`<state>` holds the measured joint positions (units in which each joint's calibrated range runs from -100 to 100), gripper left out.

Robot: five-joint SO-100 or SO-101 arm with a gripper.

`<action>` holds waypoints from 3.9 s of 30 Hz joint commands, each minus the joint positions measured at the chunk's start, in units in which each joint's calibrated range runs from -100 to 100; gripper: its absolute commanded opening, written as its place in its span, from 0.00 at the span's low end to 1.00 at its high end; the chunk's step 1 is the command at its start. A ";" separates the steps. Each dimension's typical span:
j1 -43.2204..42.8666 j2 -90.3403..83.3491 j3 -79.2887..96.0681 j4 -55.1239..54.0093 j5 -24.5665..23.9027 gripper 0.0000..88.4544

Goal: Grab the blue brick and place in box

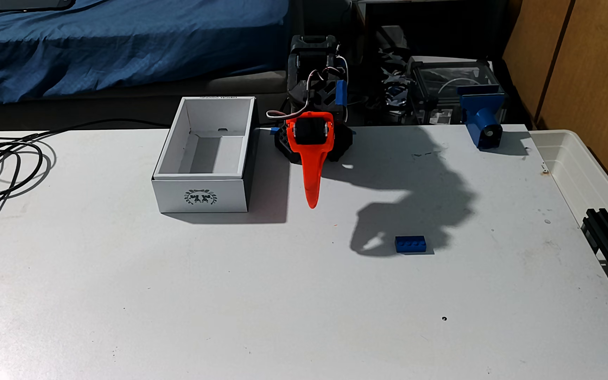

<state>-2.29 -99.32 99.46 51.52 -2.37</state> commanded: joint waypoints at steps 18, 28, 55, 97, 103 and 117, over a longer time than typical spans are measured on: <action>-0.16 -0.68 -0.08 0.23 0.13 0.01; -0.16 -0.68 -0.08 0.23 -0.08 0.01; 9.49 -0.68 -9.85 0.23 6.24 0.01; 8.16 53.28 -83.40 39.95 2.82 0.01; 6.67 60.04 -83.05 42.54 1.92 0.01; -3.36 74.17 -81.27 43.40 -3.87 0.01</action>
<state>-4.06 -26.94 18.28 95.43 -5.26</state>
